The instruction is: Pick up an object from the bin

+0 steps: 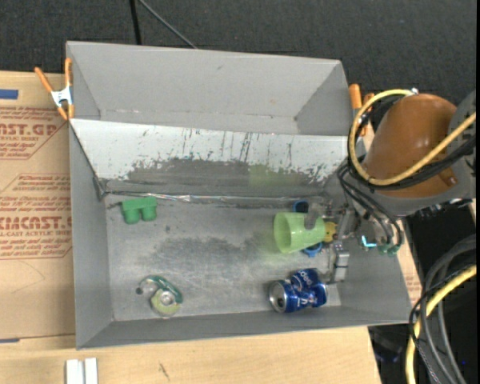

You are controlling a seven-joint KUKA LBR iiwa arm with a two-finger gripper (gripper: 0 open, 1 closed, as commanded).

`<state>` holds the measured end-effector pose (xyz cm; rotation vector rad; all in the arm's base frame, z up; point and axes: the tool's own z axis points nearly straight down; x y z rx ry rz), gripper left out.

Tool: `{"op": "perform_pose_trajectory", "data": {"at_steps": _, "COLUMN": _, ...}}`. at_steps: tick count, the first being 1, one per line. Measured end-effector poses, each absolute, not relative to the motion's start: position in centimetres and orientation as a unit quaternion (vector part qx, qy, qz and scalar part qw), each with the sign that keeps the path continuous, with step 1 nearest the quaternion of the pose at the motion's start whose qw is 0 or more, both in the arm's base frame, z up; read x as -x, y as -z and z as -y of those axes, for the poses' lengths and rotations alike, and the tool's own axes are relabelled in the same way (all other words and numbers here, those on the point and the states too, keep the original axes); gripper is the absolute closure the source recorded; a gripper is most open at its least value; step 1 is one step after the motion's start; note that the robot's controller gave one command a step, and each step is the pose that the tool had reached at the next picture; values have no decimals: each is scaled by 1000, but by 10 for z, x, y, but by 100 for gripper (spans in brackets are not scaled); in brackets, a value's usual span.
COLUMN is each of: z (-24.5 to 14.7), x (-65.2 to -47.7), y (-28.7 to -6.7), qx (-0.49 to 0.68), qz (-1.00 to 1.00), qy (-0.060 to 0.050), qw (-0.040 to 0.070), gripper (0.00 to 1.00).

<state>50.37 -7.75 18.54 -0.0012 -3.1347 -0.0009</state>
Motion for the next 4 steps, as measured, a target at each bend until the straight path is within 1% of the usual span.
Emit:
{"op": "perform_pose_trajectory", "data": {"at_steps": 1, "z": 64, "x": -494, "y": -68, "qx": -189, "qz": 982, "qy": 1, "qw": 4, "gripper": 0}}
{"op": "perform_pose_trajectory", "data": {"at_steps": 2, "z": 65, "x": -496, "y": -72, "qx": -188, "qz": 982, "qy": 0, "qw": 1, "gripper": 100}}
{"op": "perform_pose_trajectory", "data": {"at_steps": 3, "z": 111, "x": -491, "y": -197, "qx": -177, "qz": 984, "qy": -2, "qw": -4, "gripper": 100}}
{"op": "perform_pose_trajectory", "data": {"at_steps": 4, "z": 109, "x": -490, "y": -192, "qx": -178, "qz": 984, "qy": 0, "qw": -1, "gripper": 0}}
